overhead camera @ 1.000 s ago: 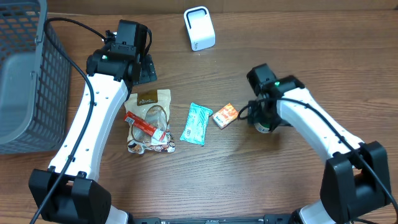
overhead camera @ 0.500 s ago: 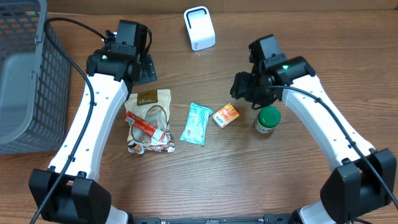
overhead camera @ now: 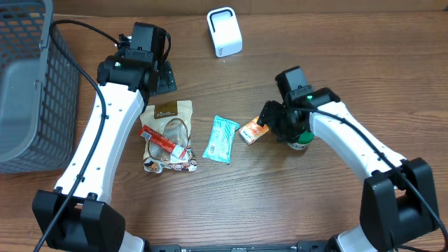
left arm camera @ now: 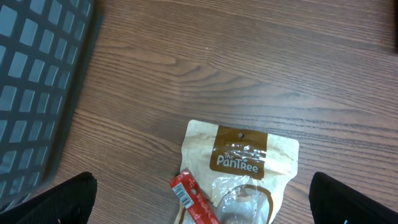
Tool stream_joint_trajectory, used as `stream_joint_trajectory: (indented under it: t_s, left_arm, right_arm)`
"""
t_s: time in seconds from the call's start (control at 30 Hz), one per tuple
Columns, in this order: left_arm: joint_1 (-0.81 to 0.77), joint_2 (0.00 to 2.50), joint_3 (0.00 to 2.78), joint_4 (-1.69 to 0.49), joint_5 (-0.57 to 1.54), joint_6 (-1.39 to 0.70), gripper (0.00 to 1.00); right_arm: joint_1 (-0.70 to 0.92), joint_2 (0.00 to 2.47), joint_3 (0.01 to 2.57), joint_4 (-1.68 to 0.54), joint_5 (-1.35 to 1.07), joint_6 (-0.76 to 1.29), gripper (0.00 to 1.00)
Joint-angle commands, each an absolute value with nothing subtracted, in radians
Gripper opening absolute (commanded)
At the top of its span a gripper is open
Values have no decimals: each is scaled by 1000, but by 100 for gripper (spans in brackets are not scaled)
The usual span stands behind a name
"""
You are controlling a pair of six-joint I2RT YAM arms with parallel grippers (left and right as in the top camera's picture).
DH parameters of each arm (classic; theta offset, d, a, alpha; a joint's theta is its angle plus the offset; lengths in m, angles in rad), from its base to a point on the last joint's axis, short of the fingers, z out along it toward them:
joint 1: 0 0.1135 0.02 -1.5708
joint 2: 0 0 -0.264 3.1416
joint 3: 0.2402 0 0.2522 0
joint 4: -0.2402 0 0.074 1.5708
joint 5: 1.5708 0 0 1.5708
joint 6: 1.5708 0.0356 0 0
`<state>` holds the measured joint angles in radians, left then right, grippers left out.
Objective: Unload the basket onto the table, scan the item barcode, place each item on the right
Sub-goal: 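Lower the right gripper and grasp the orange Kleenex box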
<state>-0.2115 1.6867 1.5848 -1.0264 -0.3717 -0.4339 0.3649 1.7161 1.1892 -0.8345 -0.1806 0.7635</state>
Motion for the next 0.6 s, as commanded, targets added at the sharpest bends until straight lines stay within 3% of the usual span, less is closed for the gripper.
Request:
stream_joint_trajectory:
  t_s: [0.0, 0.2, 0.57]
  left_arm:
    - [-210, 1673, 1600, -1028, -387, -415, 100]
    - [-210, 1673, 1600, -1028, -387, -415, 100]
    - [-210, 1673, 1600, -1028, -387, -415, 100]
  right_arm:
    - [416, 1713, 1182, -813, -84, 854, 63]
    - [500, 1716, 1182, -768, 10, 949, 52]
    - [571, 1779, 1182, -753, 134, 1105, 52]
